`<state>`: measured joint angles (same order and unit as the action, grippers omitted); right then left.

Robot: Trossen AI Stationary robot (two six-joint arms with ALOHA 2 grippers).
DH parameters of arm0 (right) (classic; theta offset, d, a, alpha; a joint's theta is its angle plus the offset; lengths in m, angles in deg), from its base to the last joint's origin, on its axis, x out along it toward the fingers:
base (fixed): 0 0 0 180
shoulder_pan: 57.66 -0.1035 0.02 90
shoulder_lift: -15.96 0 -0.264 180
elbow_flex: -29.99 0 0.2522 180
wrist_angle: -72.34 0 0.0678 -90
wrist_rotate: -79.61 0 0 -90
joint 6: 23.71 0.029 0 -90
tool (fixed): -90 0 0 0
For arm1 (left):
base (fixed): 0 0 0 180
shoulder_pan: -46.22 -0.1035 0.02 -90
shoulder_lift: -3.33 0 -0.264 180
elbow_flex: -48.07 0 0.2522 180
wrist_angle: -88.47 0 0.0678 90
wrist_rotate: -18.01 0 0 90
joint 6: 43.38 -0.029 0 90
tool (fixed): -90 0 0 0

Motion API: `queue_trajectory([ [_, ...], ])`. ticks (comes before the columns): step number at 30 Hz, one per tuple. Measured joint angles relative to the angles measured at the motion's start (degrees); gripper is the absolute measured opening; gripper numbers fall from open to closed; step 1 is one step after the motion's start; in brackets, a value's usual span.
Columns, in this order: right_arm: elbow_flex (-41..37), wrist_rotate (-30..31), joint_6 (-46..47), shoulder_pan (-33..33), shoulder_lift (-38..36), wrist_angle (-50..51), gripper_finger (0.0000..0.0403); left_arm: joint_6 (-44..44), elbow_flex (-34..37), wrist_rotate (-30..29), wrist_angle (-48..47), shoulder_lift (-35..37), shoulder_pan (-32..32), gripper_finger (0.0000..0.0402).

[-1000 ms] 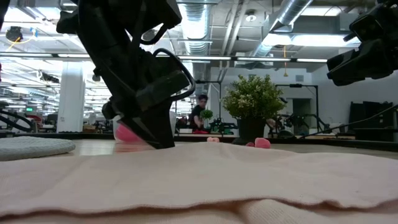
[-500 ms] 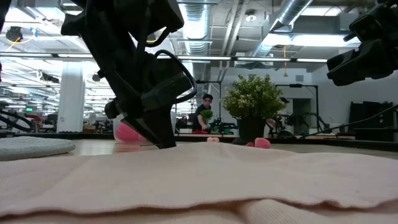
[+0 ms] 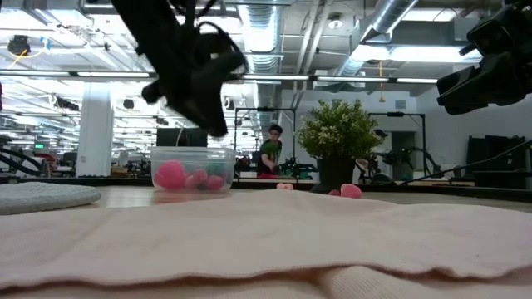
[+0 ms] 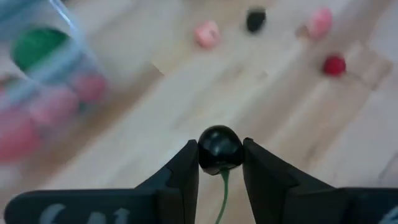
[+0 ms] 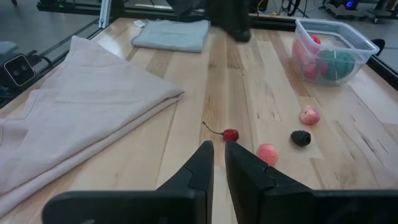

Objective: Pick and placing Produce into tupperware
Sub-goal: Put the black cherry into the transparent container

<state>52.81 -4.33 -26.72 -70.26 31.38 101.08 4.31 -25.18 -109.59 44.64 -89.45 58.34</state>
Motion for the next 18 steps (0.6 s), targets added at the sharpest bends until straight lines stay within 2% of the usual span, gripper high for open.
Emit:
queue_trajectory([
  [7,0.0,0.0,0.0,0.0,0.0,0.0,0.0064,-8.8,0.0,-0.7,-3.8,10.1,-7.9,0.009],
  [11,0.0,0.0,0.0,0.0,0.0,0.0,0.0064,-14.8,0.0,1.4,-4.3,14.0,-14.6,0.009],
  [14,0.0,0.0,0.0,0.0,0.0,0.0,0.0064,-18.3,0.0,4.9,-4.4,15.0,-20.9,0.009],
  [18,0.0,0.0,0.0,0.0,0.0,0.0,0.0064,-23.6,0.6,12.5,-2.5,14.9,-29.8,0.009],
])
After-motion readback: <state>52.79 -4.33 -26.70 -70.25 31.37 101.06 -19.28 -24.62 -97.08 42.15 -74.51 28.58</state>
